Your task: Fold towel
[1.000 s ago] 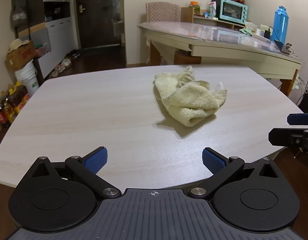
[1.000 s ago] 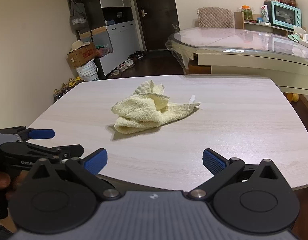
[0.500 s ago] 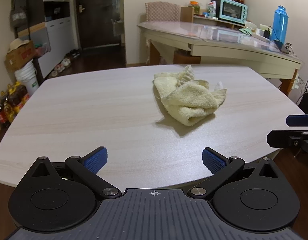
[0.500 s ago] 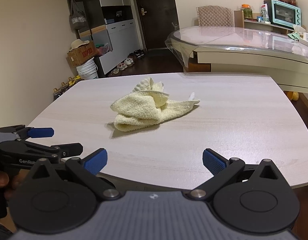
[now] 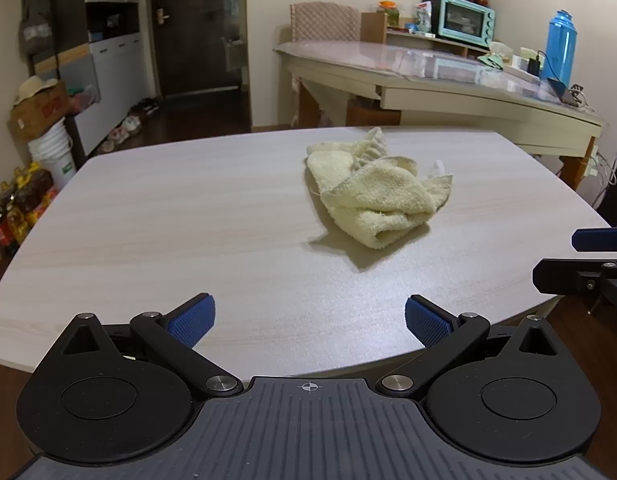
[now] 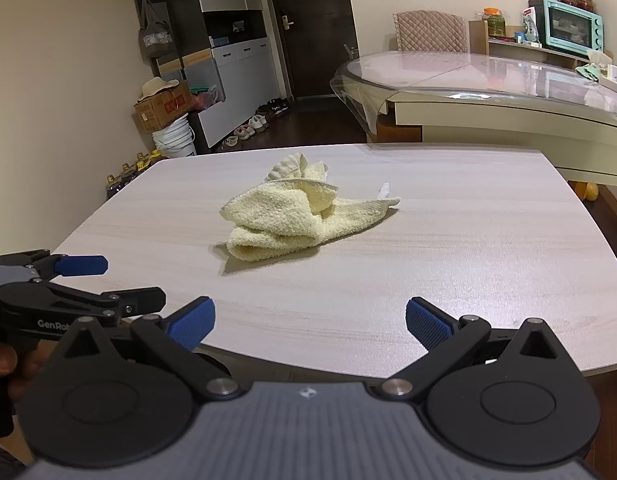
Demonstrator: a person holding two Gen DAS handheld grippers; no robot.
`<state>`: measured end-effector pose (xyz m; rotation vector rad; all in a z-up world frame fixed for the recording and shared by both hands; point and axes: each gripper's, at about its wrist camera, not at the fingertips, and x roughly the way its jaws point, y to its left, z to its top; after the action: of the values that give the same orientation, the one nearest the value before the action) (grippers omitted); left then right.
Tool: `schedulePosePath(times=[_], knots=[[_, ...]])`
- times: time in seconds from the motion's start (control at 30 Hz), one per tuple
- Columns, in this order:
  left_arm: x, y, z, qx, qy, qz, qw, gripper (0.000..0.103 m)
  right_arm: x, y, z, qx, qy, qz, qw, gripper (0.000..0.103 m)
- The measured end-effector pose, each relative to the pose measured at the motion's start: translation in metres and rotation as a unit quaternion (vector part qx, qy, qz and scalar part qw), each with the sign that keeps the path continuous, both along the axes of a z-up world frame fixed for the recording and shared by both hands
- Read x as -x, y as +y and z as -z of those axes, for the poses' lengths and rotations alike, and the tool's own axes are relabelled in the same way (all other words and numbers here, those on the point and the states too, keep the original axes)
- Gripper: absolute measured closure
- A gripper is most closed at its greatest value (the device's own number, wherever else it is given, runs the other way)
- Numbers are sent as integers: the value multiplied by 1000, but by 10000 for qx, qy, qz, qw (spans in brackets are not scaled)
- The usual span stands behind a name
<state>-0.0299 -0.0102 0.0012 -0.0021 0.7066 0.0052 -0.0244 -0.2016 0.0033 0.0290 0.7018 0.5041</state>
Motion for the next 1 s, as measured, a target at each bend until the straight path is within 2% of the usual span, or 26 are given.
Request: schedulePosePath(times=[0.6,1.0], knots=[[0,0,0,2,-14,40,10000,0,-1,1,1,30,45,-24,10000,0],[-16,-2,-3,-140,-94,473,9987,0,-4,3,-2,97,-62,-19,9999,0]])
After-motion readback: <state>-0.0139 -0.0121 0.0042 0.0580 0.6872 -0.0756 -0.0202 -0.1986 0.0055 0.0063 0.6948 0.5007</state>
